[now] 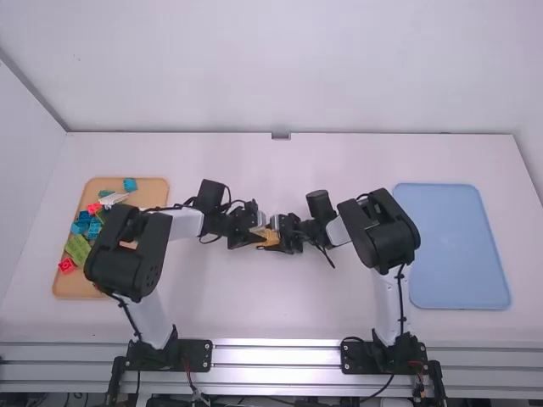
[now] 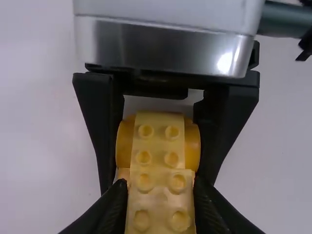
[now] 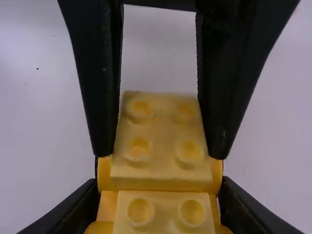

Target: Assemble lego blocks to make yellow taxi

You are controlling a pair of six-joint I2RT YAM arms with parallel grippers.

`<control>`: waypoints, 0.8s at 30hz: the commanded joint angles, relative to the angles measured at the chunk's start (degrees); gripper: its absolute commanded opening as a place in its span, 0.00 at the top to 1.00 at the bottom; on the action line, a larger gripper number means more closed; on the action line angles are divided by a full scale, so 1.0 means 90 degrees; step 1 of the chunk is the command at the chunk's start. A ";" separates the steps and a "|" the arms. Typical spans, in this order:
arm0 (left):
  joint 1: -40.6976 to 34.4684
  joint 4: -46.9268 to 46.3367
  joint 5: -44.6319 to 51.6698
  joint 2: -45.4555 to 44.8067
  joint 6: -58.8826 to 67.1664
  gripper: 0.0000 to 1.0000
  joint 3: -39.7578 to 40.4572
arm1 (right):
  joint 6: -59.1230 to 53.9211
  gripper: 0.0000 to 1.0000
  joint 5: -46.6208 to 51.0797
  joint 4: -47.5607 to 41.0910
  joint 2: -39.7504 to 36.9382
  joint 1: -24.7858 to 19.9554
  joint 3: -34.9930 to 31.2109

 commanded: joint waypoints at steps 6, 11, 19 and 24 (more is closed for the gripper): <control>0.0017 0.0012 0.0168 0.0141 0.0005 0.63 0.0087 | -0.0112 0.60 0.0299 -0.0075 0.0087 0.0024 0.0027; 0.0017 0.0143 -0.0146 0.0141 0.0000 0.73 0.0087 | -0.0112 0.61 0.0299 -0.0078 0.0087 0.0027 0.0027; 0.0017 0.0175 -0.0146 0.0141 0.0027 0.82 0.0087 | -0.0109 0.61 0.0296 -0.0078 0.0087 0.0024 0.0027; 0.0012 0.0287 -0.0143 0.0141 0.0002 0.41 0.0027 | -0.0112 0.61 0.0296 -0.0078 0.0087 0.0024 0.0027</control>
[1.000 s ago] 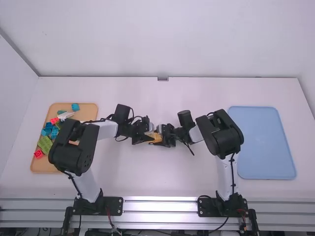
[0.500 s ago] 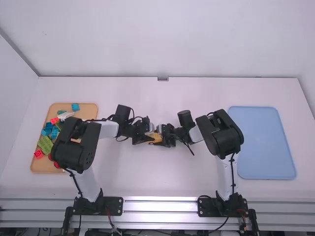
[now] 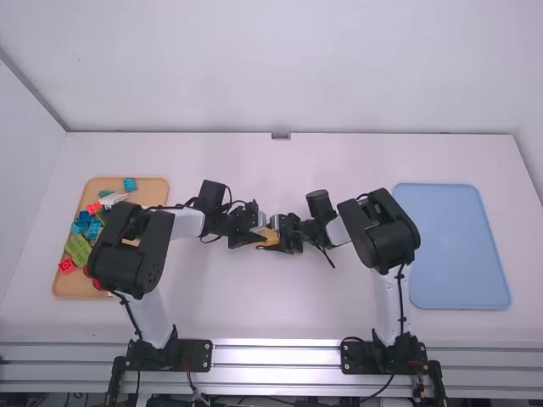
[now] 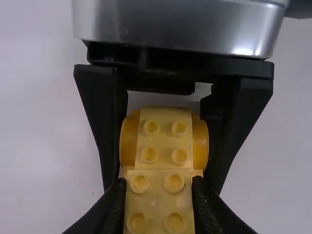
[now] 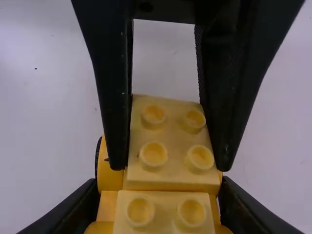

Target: Assemble lego blocks to make yellow taxi

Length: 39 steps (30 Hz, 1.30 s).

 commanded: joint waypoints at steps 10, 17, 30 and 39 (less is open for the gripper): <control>0.0027 0.0119 0.0289 0.0058 -0.0010 0.28 0.0034 | -0.0109 0.60 0.0282 -0.0083 0.0087 0.0024 0.0019; 0.0240 -0.0141 0.0396 -0.0294 -0.0051 0.25 0.0032 | -0.0112 0.60 0.0284 -0.0100 0.0087 0.0024 0.0019; 0.0236 -0.0403 0.0566 -0.0442 -0.0049 0.98 0.0019 | -0.0114 0.61 0.0287 -0.0100 0.0087 0.0024 0.0019; 0.0228 -0.0272 0.0391 0.0012 -0.0010 0.98 0.0022 | -0.0112 0.60 0.0287 -0.0095 0.0087 0.0024 0.0019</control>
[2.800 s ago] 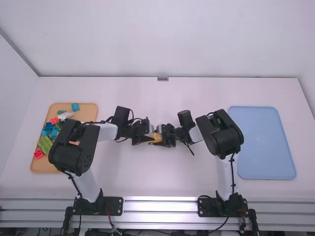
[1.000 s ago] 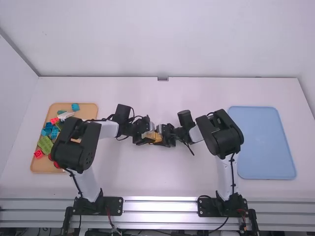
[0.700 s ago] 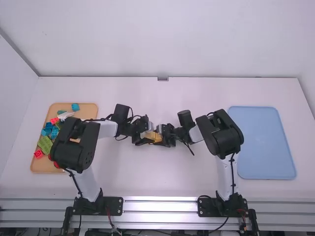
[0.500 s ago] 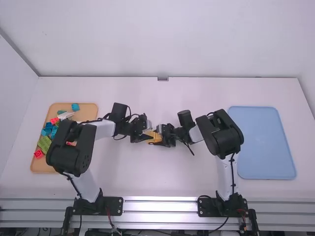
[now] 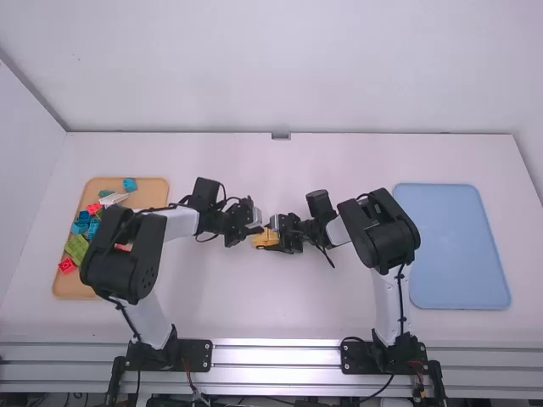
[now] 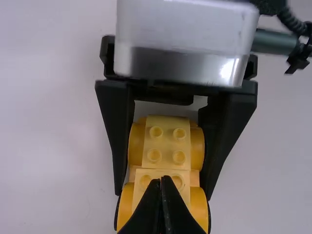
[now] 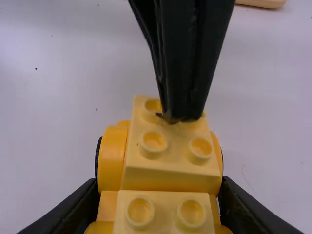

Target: Assemble lego blocks to make yellow taxi

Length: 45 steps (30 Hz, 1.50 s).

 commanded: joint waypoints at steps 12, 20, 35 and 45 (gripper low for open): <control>-0.0226 -0.0583 -0.0291 0.0610 0.0850 0.98 0.0250 | -0.0126 0.60 0.0282 -0.0049 0.0087 0.0024 0.0017; -0.0119 -0.0444 -0.0695 0.0393 0.0833 0.98 0.0355 | -0.0121 0.60 0.0284 -0.0056 0.0087 0.0010 0.0017; 0.1379 -0.2098 0.0080 -0.1588 -0.0573 0.01 0.1241 | -0.0119 0.20 0.0296 -0.0024 0.0085 -0.0070 0.0017; 0.2703 -0.1117 -0.0274 -0.1588 -0.3276 0.01 0.1246 | 0.0947 0.01 0.0304 -0.0612 -0.0731 -0.0304 0.0017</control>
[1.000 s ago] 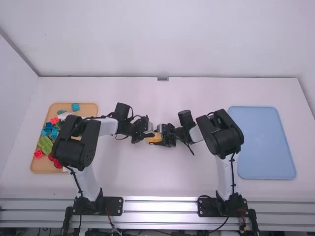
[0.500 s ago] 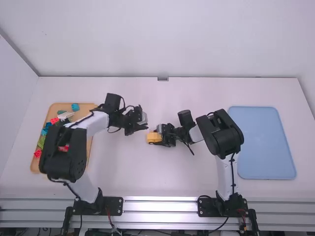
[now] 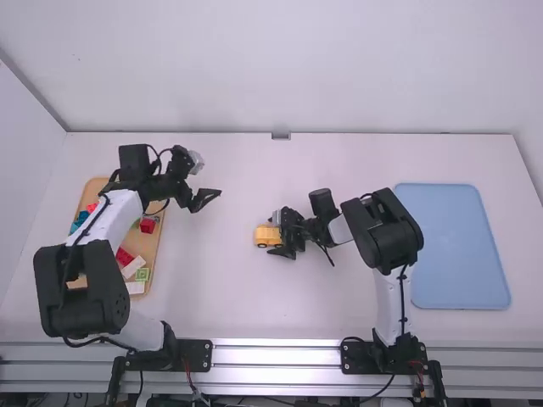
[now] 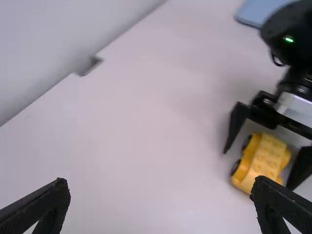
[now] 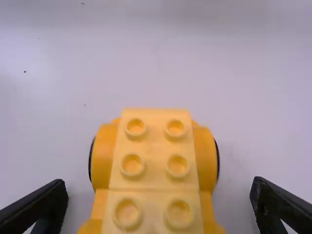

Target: Assemble lego blocks to make yellow taxi

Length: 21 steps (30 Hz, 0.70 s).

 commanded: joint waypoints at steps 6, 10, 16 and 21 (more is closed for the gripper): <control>0.0750 0.0381 -0.1780 0.0002 -0.3245 0.01 -0.0015 | -0.0372 0.01 0.0612 -0.2047 -0.1732 -0.0304 -0.0002; 0.1052 -0.0272 -0.2725 0.0002 -0.3759 0.01 0.0187 | -0.0401 0.01 0.2096 -0.3123 -0.2599 -0.0391 -0.0002; 0.1681 -0.2091 -0.5136 0.0138 -0.3883 0.01 0.0976 | -0.0452 0.02 0.3458 -0.3563 -0.3507 -0.0529 -0.0002; 0.2365 -0.3053 -0.5518 0.0396 -0.3211 0.01 0.1438 | -0.0818 0.02 0.3458 -0.3483 -0.3640 -0.0542 -0.0002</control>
